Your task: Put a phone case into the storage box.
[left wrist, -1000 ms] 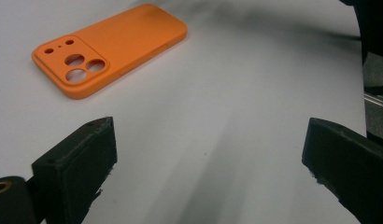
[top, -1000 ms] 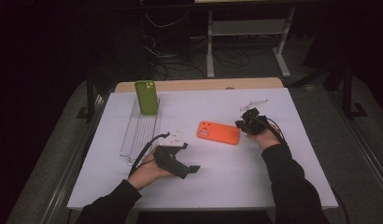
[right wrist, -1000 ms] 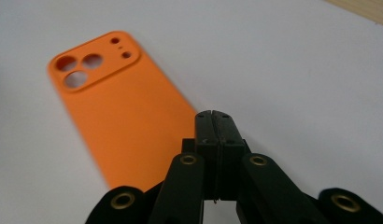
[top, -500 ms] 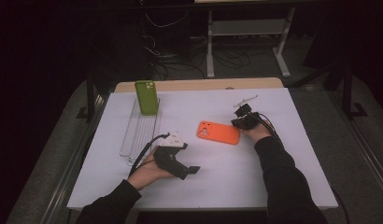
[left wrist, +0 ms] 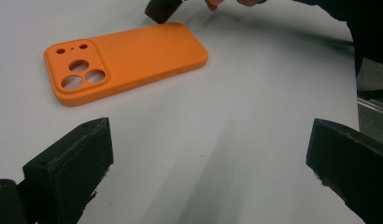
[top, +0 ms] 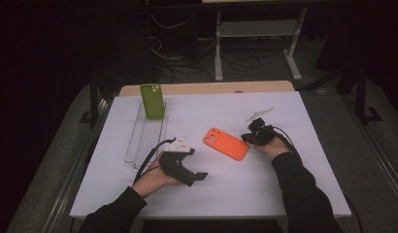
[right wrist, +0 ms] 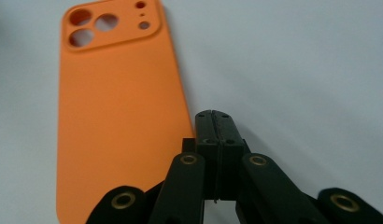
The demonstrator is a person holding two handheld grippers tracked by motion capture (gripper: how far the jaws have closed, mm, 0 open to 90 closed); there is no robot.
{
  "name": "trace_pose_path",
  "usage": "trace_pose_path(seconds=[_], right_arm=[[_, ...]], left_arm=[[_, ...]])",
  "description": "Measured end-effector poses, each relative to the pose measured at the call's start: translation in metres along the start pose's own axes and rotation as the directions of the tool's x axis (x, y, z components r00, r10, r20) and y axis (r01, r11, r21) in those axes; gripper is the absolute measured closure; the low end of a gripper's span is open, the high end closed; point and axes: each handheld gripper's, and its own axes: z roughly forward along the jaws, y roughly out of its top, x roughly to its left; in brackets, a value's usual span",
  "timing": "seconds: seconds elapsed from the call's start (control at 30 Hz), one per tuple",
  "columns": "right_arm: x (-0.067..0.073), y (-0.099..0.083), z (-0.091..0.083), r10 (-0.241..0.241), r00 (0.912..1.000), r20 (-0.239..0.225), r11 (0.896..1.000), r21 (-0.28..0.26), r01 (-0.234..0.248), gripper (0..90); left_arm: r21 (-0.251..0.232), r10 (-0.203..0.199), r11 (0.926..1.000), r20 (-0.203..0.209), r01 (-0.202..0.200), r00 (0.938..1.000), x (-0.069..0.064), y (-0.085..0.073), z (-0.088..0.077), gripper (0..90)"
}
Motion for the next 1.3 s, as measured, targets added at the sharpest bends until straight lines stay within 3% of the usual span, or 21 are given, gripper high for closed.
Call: trace_pose_path(seconds=[0.2, 0.3, 0.37, 0.43, 0.53, 0.6, 0.7, 0.83, 0.9, 1.0, 1.3], right_arm=[[0.009, -0.007, -0.008, -0.027, 0.9996, -0.006, 1.0, -0.015, 0.027, 88.1], [0.012, -0.009, -0.018, -0.027, 0.9996, -0.011, 0.998, -0.057, 0.027, 80.0], [0.016, -0.012, -0.028, -0.03, 0.9992, -0.028, 0.994, -0.103, 0.027, 74.3], [0.021, -0.018, -0.035, -0.026, 0.9991, -0.034, 0.992, -0.125, 0.022, 64.8], [0.029, -0.028, -0.045, -0.034, 0.9982, -0.049, 0.989, -0.149, 0.027, 39.7], [0.036, -0.033, -0.049, -0.029, 0.9988, -0.039, 0.992, -0.126, 0.024, 26.2], [0.046, -0.042, -0.056, -0.023, 0.9986, -0.049, 0.992, -0.124, 0.017, 13.7], [0.055, -0.052, -0.063, -0.043, 0.9989, -0.021, 0.988, -0.151, 0.039, 6.4], [0.057, -0.058, -0.064, -0.056, 0.9979, -0.032, 0.985, -0.165, 0.05, 0.2], [0.056, -0.065, -0.067, -0.049, 0.9961, -0.074, 0.983, -0.182, 0.035, 0.0], [0.06, -0.075, -0.075, -0.047, 0.9963, -0.072, 0.98, -0.197, 0.032, 0.0]], left_arm=[[-0.003, 0.0, 1.0, 0.005, 0.0, 1.0, 0.0, -0.001, 0.002, 0.2], [-0.005, -0.006, 1.0, 0.012, 0.006, 0.9999, 0.0, -0.001, 0.003, 0.2], [0.02, 0.013, 0.9997, 0.014, -0.013, 0.9998, 0.001, -0.001, 0.002, 0.2], [0.014, 0.011, 0.9998, 0.016, -0.012, 0.9998, 0.0, -0.001, 0.002, 0.2], [0.016, 0.019, 0.9997, 0.02, -0.019, 0.9996, -0.001, 0.0, 0.002, 0.2], [0.016, 0.027, 0.9995, 0.017, -0.027, 0.9995, -0.002, 0.0, 0.002, 0.2], [0.018, 0.027, 0.9995, 0.018, -0.027, 0.9995, -0.003, 0.0, 0.003, 0.2], [0.025, 0.033, 0.9991, 0.018, -0.033, 0.9993, -0.003, 0.0, 0.003, 0.2], [0.024, 0.032, 0.9992, 0.019, -0.032, 0.9993, -0.003, 0.0, 0.004, 0.2], [0.02, 0.03, 0.9993, 0.022, -0.03, 0.9993, -0.004, 0.0, 0.003, 0.2], [0.014, 0.03, 0.9994, 0.024, -0.031, 0.9993, -0.003, 0.001, 0.003, 0.2]])
